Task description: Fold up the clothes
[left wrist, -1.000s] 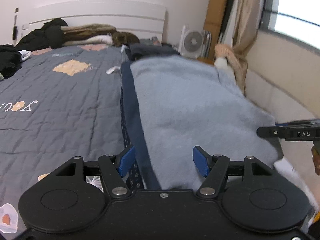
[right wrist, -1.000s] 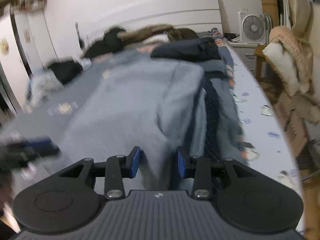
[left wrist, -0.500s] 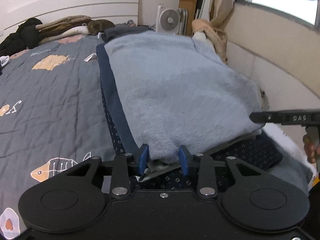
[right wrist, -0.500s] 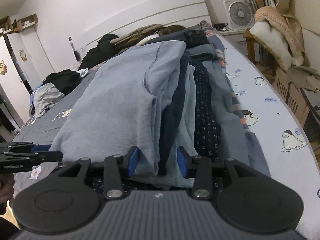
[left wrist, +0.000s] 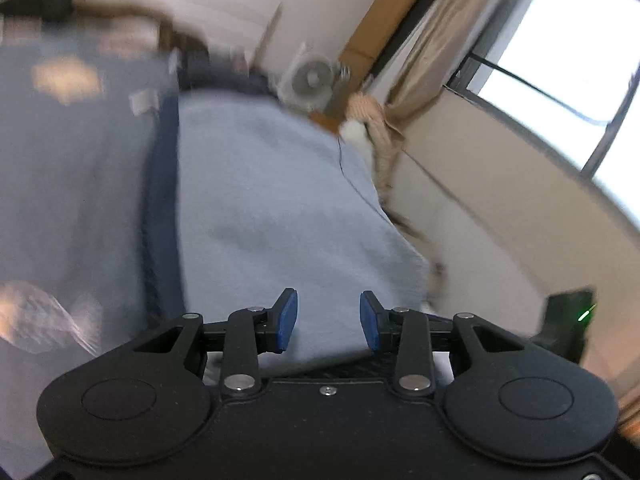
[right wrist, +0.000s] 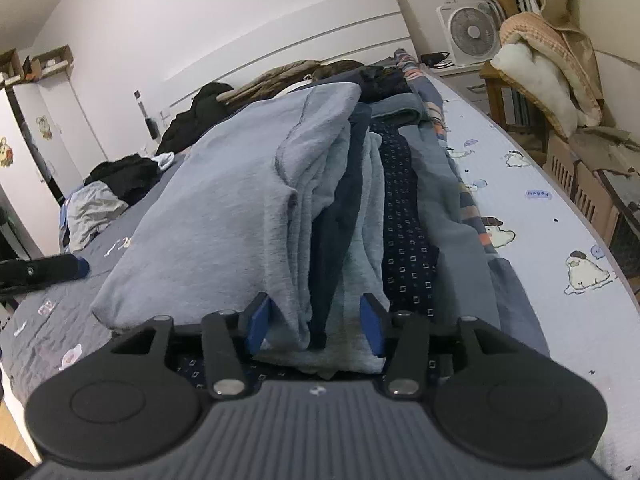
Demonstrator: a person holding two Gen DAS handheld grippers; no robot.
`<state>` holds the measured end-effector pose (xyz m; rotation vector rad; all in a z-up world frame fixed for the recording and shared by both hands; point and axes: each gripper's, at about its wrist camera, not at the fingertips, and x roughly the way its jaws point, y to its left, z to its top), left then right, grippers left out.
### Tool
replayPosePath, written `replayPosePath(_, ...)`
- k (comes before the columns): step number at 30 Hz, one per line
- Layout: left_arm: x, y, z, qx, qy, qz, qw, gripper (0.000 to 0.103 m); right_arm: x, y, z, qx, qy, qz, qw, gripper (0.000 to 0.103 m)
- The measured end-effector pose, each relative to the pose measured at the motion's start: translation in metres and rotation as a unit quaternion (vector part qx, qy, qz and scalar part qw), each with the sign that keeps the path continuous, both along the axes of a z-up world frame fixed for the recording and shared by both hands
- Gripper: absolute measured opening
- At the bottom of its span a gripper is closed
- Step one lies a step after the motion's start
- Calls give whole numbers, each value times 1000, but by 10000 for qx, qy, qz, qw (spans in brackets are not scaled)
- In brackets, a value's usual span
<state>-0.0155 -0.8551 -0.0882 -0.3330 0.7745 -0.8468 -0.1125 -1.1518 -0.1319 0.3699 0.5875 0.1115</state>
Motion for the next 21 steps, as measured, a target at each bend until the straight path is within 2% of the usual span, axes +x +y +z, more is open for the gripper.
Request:
replayPosePath(2, 19, 5, -19, -163, 630, 114, 9978, 35, 0, -1, -3, 37, -18, -27, 10000, 52)
replayPosePath(4, 30, 17, -30, -277, 898, 189, 9954, 30, 0, 0, -3, -45, -53, 8, 10000, 53)
replayPosePath(6, 35, 32, -31, -466, 1084, 285, 9926, 30, -1, 1, -3, -129, -98, 51, 9999, 53)
replayPosePath(8, 32, 47, -22, -338, 767, 507, 9952, 31, -2, 3, -4, -180, -140, 61, 9997, 54)
replayPosePath(10, 29, 57, -15, -171, 599, 648, 9959, 40, -3, 2, -4, -165, -142, 46, 9998, 54)
replayPosePath(15, 25, 55, -11, -897, 594, 318, 9937, 52, -3, 3, 0, -262, -121, 66, 9996, 54)
replayPosePath(19, 32, 35, -26, -937, 846, 25, 9920, 55, -1, 6, 1, -364, -83, 70, 9993, 54)
replayPosePath(21, 39, 28, -36, -797, 994, -12, 9919, 55, -1, 6, 1, -360, -68, 74, 9993, 54)
